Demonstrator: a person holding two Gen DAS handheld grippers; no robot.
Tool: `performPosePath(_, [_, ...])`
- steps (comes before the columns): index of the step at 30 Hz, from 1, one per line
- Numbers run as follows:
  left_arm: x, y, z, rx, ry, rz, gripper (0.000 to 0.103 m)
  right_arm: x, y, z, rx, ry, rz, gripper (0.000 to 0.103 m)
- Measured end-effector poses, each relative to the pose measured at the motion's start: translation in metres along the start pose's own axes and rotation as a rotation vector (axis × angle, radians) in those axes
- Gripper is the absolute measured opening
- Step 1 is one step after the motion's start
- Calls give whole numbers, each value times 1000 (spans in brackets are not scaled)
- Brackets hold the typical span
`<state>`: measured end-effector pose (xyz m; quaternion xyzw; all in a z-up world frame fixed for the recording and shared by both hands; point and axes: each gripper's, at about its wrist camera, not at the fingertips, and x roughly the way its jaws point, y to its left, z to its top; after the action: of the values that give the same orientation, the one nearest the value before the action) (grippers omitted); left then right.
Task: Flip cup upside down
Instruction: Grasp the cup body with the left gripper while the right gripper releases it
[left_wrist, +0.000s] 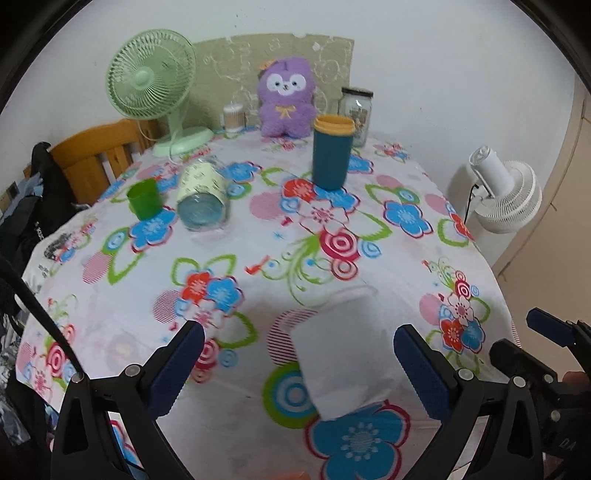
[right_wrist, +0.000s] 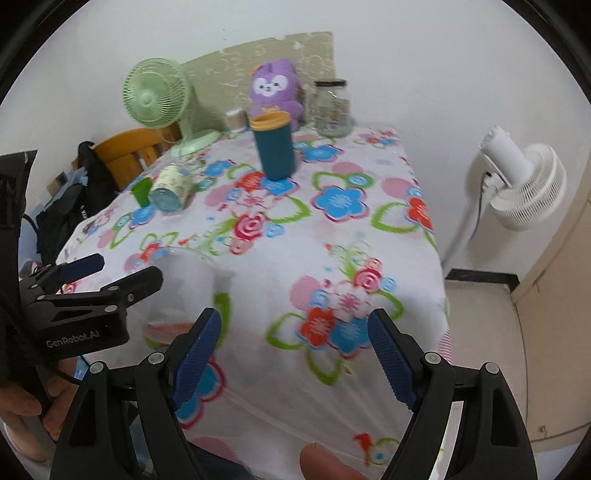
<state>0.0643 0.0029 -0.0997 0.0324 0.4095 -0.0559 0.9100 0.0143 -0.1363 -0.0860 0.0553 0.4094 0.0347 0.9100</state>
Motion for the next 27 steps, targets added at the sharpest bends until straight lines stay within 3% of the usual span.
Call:
performPosePath(8, [25, -12, -6, -8, 71, -14, 103, 10, -28, -8, 34, 28, -30, 84])
performPosePath(27, [46, -24, -20, -57, 166, -93, 101, 15, -44, -17, 48, 36, -43, 84])
